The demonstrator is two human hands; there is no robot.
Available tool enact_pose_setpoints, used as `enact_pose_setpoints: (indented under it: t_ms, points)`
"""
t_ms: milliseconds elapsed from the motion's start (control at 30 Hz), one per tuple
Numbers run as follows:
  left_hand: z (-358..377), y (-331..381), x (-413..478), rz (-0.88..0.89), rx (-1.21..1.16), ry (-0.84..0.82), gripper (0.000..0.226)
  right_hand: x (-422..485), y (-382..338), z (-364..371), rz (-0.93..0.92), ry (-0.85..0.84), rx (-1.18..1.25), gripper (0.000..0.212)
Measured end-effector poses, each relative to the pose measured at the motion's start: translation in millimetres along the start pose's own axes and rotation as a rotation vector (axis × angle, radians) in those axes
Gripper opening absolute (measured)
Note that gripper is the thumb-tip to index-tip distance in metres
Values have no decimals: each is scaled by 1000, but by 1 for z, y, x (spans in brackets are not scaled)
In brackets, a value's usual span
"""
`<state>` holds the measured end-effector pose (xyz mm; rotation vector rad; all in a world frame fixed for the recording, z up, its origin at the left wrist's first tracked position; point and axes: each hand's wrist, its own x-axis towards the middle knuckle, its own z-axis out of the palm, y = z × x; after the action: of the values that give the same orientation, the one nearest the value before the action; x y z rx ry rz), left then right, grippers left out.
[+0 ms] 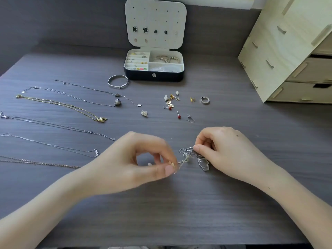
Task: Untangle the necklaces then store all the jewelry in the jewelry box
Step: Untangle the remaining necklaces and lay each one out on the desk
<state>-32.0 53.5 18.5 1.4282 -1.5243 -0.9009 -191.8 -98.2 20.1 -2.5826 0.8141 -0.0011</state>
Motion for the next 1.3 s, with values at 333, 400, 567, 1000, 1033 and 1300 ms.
enact_pose_setpoints:
  t_ms: [333,400,567,1000,1033,1300]
  points:
    - [5,-1,-10,123,466,-202,13,2,5,-5,-59,0,6,9]
    - [4,1,-10,126,498,-173,14,4,5,-7,-92,5,33,6]
    - [11,-7,1,7,638,92,23,14,-5,-9,-153,-56,31,12]
    - [5,-23,9,-112,671,193,20,26,2,-7,-129,-61,108,18]
    - [4,-23,9,-112,668,192,21,27,3,-7,-122,-56,131,19]
    - [4,-23,11,-60,672,192,29,25,11,-14,-39,-11,355,19]
